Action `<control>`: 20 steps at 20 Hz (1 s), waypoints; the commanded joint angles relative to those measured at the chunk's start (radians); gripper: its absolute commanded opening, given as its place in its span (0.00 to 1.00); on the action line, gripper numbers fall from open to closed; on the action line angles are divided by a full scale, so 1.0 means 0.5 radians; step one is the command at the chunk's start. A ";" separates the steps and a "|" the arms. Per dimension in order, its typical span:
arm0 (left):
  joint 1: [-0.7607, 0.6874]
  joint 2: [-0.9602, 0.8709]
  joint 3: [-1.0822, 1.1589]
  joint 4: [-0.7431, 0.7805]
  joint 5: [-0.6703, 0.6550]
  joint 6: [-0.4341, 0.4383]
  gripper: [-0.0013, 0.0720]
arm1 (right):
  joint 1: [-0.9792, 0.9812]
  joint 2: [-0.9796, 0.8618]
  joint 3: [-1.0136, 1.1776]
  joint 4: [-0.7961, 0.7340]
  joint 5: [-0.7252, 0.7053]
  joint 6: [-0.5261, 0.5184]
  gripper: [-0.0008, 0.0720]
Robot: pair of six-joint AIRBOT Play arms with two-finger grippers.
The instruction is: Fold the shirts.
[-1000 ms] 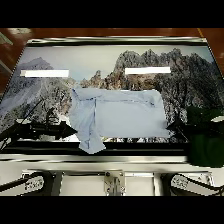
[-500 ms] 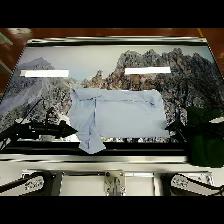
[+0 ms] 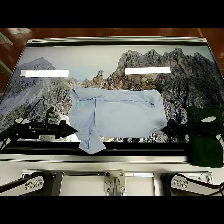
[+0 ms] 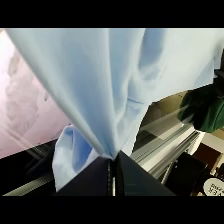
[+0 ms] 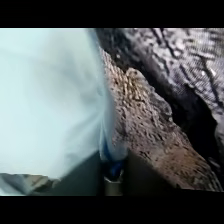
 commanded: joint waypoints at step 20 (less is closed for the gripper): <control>0.343 1.334 2.733 0.813 0.420 -0.523 0.06 | 0.191 1.910 1.810 0.205 -0.446 0.060 0.11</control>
